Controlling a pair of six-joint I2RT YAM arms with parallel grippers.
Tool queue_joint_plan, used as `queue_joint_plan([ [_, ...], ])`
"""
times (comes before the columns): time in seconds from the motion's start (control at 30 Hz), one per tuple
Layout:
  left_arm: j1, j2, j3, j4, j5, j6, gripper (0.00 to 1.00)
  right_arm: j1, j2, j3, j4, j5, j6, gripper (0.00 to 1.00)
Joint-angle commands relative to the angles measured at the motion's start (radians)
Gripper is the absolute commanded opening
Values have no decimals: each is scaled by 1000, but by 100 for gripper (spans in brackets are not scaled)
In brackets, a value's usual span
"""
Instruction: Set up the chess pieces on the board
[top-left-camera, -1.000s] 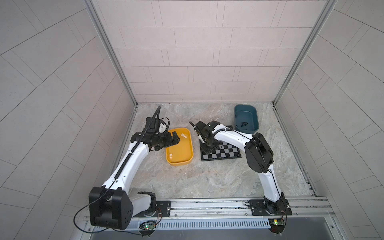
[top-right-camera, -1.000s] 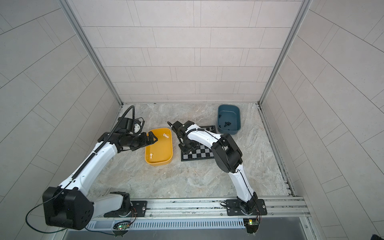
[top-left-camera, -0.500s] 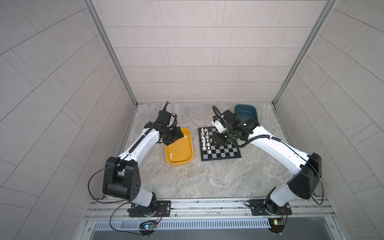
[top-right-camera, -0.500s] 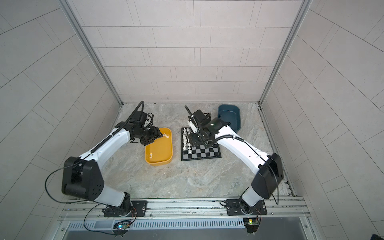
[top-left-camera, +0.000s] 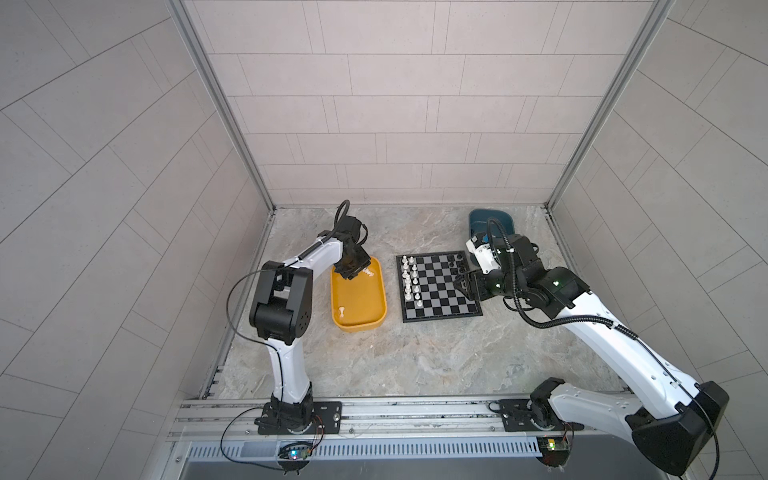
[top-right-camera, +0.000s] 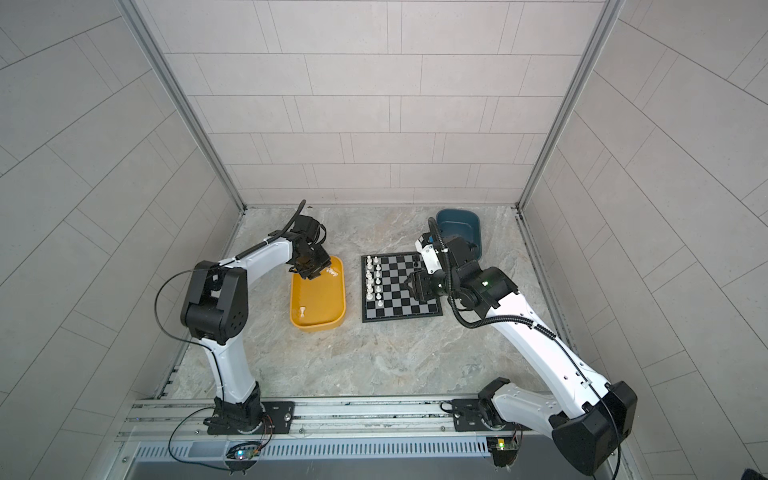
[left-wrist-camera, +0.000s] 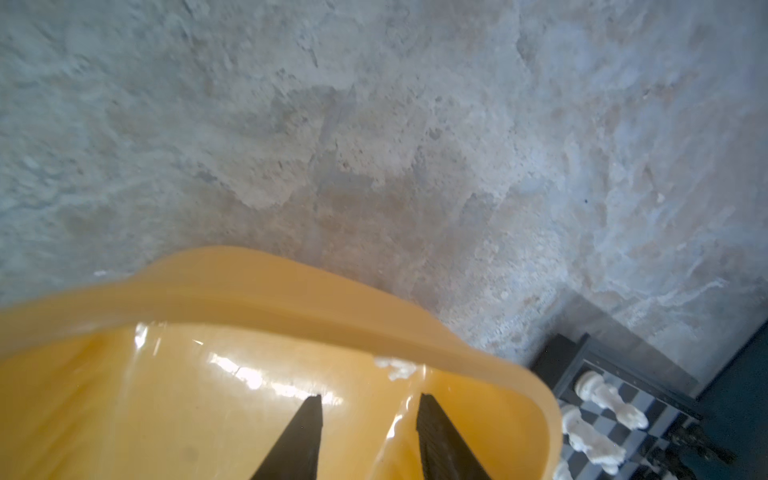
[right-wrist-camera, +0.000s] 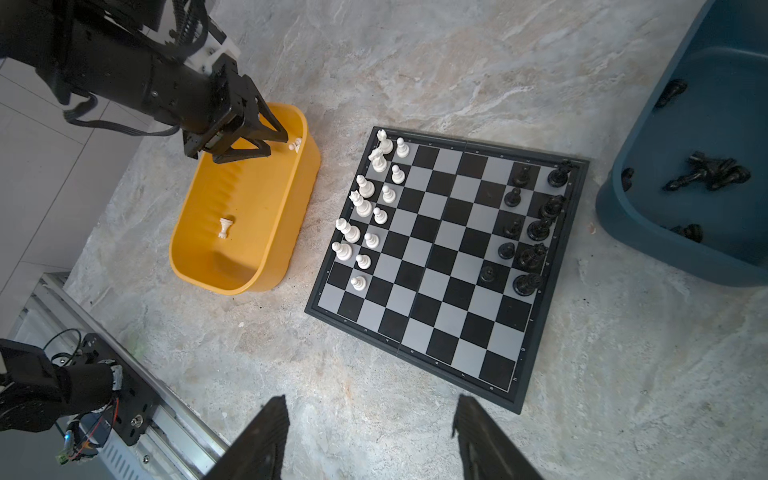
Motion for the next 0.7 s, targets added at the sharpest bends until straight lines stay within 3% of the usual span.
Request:
queue_joint_plan([
  [0.0, -9, 32, 51, -20, -47, -15, 43, -24, -24, -23, 27, -55, 14, 64],
  [0.2, -24, 70, 72, -3, -51, -27, 39, -64, -26, -33, 34, -94, 10, 63],
  [0.67, -28, 57, -37, 143, -74, -86, 31, -95, -27, -45, 44, -145, 16, 63],
])
